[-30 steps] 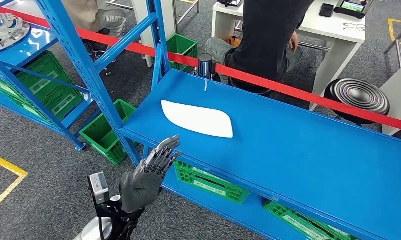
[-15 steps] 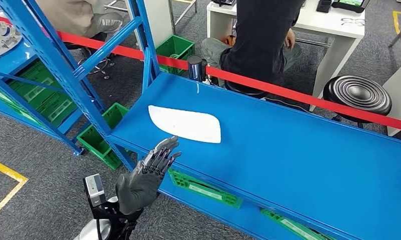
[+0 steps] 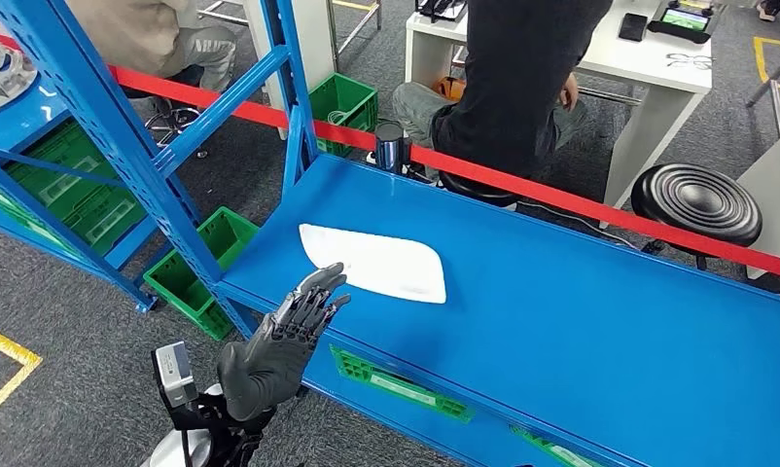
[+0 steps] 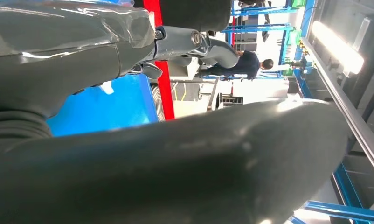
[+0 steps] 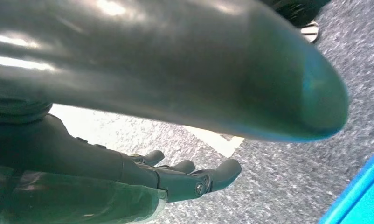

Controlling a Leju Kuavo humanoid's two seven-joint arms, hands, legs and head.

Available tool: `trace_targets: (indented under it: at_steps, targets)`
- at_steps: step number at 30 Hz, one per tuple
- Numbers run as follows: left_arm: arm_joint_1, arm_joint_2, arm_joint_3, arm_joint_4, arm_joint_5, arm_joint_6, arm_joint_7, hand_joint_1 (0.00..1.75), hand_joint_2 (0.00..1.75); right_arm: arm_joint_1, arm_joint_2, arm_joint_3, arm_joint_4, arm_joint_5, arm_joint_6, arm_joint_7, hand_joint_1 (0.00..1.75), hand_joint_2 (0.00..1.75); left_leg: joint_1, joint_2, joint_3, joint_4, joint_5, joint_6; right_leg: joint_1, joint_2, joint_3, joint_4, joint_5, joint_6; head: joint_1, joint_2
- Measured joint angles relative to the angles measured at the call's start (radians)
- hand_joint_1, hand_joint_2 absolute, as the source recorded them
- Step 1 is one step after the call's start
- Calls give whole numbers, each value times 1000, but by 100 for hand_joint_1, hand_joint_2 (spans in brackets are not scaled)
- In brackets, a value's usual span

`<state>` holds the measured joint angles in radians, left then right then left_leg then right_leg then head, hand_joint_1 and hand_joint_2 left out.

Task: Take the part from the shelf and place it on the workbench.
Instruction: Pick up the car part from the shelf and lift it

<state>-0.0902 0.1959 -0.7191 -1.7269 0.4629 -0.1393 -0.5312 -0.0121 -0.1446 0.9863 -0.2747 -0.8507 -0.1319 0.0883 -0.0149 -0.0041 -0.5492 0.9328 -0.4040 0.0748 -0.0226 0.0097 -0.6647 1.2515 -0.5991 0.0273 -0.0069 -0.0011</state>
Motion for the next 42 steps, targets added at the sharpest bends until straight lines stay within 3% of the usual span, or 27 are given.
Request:
trace_targets:
  at_steps: [1, 2, 3, 4, 6, 8, 10, 13, 14, 15, 16, 17, 18, 20, 23, 25, 26, 29, 30, 31, 33, 35, 36, 40, 42]
  targets:
    - [2, 0, 0, 0, -2, -2, 0, 0, 0, 1, -2, 1, 0, -1, 0, 2, 0, 0, 1, -2, 3, 4, -6, -4, -3, -1, -2, -26, 25, 12, 0, 0]
    - [3, 0, 0, 0, -2, -5, 1, 0, 0, 1, -3, 4, 0, -1, 3, 9, 0, 0, 2, -4, 6, 10, -14, -9, -5, -3, 15, -87, 63, 26, 1, 0]
    - [4, 0, 0, 0, -2, -6, 1, 0, 0, 1, -5, 8, 0, 1, 9, 22, 0, 0, 2, -4, 7, 20, -23, -15, -8, -7, 39, -156, 103, 34, 1, 0]
    - [3, 0, 0, 0, -2, -9, 1, 0, 0, -1, -7, 16, 0, 5, 20, 43, 0, 0, 0, -4, 7, 32, -35, -22, -9, -11, 62, -210, 133, 36, 0, 0]
    - [2, -1, -1, 1, -3, -14, 1, 0, 0, -1, -11, 37, 0, 17, 50, 93, 0, 0, -3, -3, 4, 50, -51, -33, -6, -14, 79, -247, 154, 19, -1, 0]
    - [1, -1, -1, 1, -2, -18, -1, 0, 0, 1, -14, 62, 0, 27, 79, 135, 0, 0, -2, -3, 2, 56, -59, -40, -6, -12, 80, -245, 153, 0, -1, 0]
    - [1, 0, 0, 1, -2, -20, -8, 0, 0, 5, -14, 84, -1, 30, 93, 160, 0, 0, 3, -2, -8, 85, -80, -50, -10, -11, 82, -248, 154, -11, -2, 0]
    - [2, 3, 2, 3, -2, -21, -15, 0, 0, 5, -12, 104, -1, 29, 93, 176, 0, 0, 15, -1, -96, 270, -174, -71, -10, -10, 85, -248, 152, -22, -5, 0]
    - [3, 4, 2, 5, -2, -21, -16, 0, 0, 5, -10, 108, -1, 29, 92, 179, 0, 0, 18, -1, -129, 332, -196, -75, -9, -10, 85, -248, 151, -23, -5, 0]
    - [4, 5, 2, 7, -2, -21, -17, 0, 0, 5, -9, 112, -1, 29, 91, 180, 0, 0, 20, -1, -147, 360, -197, -76, -8, -10, 85, -248, 151, -23, -5, 0]
    - [5, 6, 2, 8, -2, -21, -17, 0, 0, 5, -8, 116, -1, 29, 91, 181, 0, 0, 21, -1, -145, 348, -179, -75, -7, -9, 86, -248, 151, -23, -6, 0]
    - [5, 7, 2, 9, -2, -21, -17, 0, 0, 4, -6, 119, -1, 29, 90, 181, 0, 0, 22, -1, -122, 296, -145, -71, -6, -9, 88, -248, 150, -23, -6, 0]
    - [4, 7, 2, 9, -2, -22, -18, 0, 0, 4, -4, 122, -1, 29, 90, 181, 0, 0, 20, 0, -84, 217, -106, -62, -5, -8, 89, -249, 150, -23, -6, 0]
    - [3, 8, 4, 9, -2, -22, -19, 0, 0, 3, 2, 124, -2, 28, 90, 181, 0, 0, 14, 2, -25, 94, -61, -46, -2, -7, 91, -249, 150, -20, -5, 0]
    - [3, 9, 7, 9, -1, -23, -21, 0, 0, 1, 5, 128, -2, 28, 93, 184, 0, 0, 4, 3, -11, 58, -53, -32, -2, -8, 92, -255, 152, -5, -5, 0]
    - [3, 9, 7, 8, -1, -24, -24, 0, 0, 0, 6, 132, -2, 26, 101, 188, 0, 0, 7, 5, -3, 40, -40, -23, -1, -9, 84, -240, 144, 3, -4, 0]
    - [3, 8, 7, 8, -1, -24, -25, 0, 0, -1, 6, 134, -2, 24, 109, 192, 0, 0, 9, 5, 1, 31, -33, -19, 0, -9, 67, -206, 126, 1, -3, 0]
    - [4, 7, 6, 10, 0, -33, -26, 0, 0, -2, 5, 143, -2, 11, 164, 215, 0, 0, 8, 6, 0, 25, -26, -14, -1, -10, -25, -12, 44, -7, -2, 0]
    - [4, 7, 5, 12, 0, -39, -26, 0, 0, -1, 4, 147, -2, 5, 190, 226, 0, 0, 7, 6, -1, 26, -26, -13, -2, -10, -45, 29, 32, -3, -2, 0]
    - [4, 7, 5, 14, 0, -44, -26, 0, 0, -1, 4, 151, -2, 0, 218, 236, 0, 0, 7, 5, -1, 26, -26, -14, -2, -10, -44, 30, 37, 5, -2, 0]
    - [4, 7, 4, 20, 0, -52, -26, 0, 0, -1, 3, 158, -2, -9, 261, 248, 0, 0, 8, 4, 0, 32, -29, -18, -5, -10, 15, -86, 84, 25, -2, 0]
    - [4, 7, 4, 24, 1, -58, -23, 0, 0, -3, 4, 164, -2, -16, 279, 250, 0, 0, 4, 3, -5, 46, -38, -29, -6, -11, 81, -212, 125, 27, -2, 0]
    - [4, 7, 3, 26, 1, -62, -21, 0, 0, -3, 4, 166, -2, -18, 282, 250, 0, 0, 2, 3, -8, 53, -42, -34, -5, -11, 96, -242, 134, 20, -3, 0]
    - [4, 9, 0, 29, 3, -68, -18, 0, 0, -2, 6, 174, -2, -25, 285, 247, 0, 0, 7, 3, -20, 73, -56, -52, -5, -9, 100, -250, 138, -12, -5, 0]
    - [4, 9, 0, 29, 4, -70, -18, 0, 0, -3, 6, 174, -1, -30, 283, 246, 0, 0, 13, 3, -58, 151, -100, -65, -10, -8, 104, -252, 137, -23, -8, 0]
